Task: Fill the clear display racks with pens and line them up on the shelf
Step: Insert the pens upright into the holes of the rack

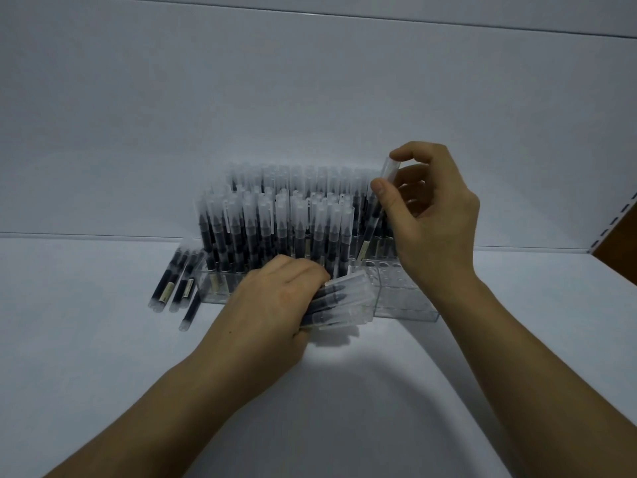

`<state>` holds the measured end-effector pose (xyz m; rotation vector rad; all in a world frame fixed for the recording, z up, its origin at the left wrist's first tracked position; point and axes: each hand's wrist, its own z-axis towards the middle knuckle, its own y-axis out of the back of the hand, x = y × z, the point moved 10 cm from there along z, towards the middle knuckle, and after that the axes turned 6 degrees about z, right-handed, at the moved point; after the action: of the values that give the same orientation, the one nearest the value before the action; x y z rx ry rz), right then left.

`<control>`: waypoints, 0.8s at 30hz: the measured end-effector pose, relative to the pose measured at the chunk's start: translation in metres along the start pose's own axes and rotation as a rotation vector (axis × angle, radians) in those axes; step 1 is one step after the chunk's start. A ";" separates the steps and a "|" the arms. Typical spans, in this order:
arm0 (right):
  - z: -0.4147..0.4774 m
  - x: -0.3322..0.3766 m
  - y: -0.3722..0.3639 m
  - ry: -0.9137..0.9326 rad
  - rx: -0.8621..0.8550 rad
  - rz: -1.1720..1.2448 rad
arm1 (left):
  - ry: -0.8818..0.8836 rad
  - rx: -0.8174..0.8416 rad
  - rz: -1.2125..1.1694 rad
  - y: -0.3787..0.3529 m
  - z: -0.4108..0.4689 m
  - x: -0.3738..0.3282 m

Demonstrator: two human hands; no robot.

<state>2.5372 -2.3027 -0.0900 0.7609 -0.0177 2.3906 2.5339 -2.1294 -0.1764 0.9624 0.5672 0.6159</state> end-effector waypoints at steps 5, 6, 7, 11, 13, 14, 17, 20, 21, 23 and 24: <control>-0.002 -0.008 -0.009 -0.018 0.056 0.023 | -0.004 0.017 0.002 -0.002 0.000 -0.001; -0.003 -0.010 -0.010 -0.020 0.067 0.020 | -0.003 0.020 0.005 -0.002 0.000 -0.001; -0.004 -0.012 -0.011 -0.023 0.076 0.019 | -0.001 0.021 0.010 -0.002 0.000 -0.001; -0.007 -0.016 -0.019 -0.025 0.126 0.026 | 0.001 0.017 0.029 -0.002 0.000 -0.002; -0.010 -0.017 -0.024 -0.025 0.154 0.024 | -0.001 0.015 0.029 -0.001 -0.001 -0.003; -0.010 -0.017 -0.025 -0.027 0.166 0.020 | -0.002 0.013 0.029 -0.001 -0.001 -0.003; -0.011 -0.018 -0.025 -0.033 0.176 0.013 | -0.007 0.011 0.032 0.000 0.000 -0.004; -0.011 -0.018 -0.025 -0.028 0.186 0.004 | -0.010 0.009 0.032 0.000 -0.001 -0.005; -0.012 -0.017 -0.027 -0.026 0.195 -0.004 | -0.005 0.013 0.037 0.001 0.000 -0.005; -0.013 -0.018 -0.029 -0.021 0.213 -0.020 | -0.011 0.022 0.046 0.000 -0.001 -0.005; -0.013 -0.018 -0.030 -0.018 0.221 -0.027 | -0.018 0.021 0.049 0.000 -0.001 -0.005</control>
<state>2.5592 -2.2864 -0.1157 0.8780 0.2509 2.3853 2.5299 -2.1329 -0.1761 1.0036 0.5363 0.6452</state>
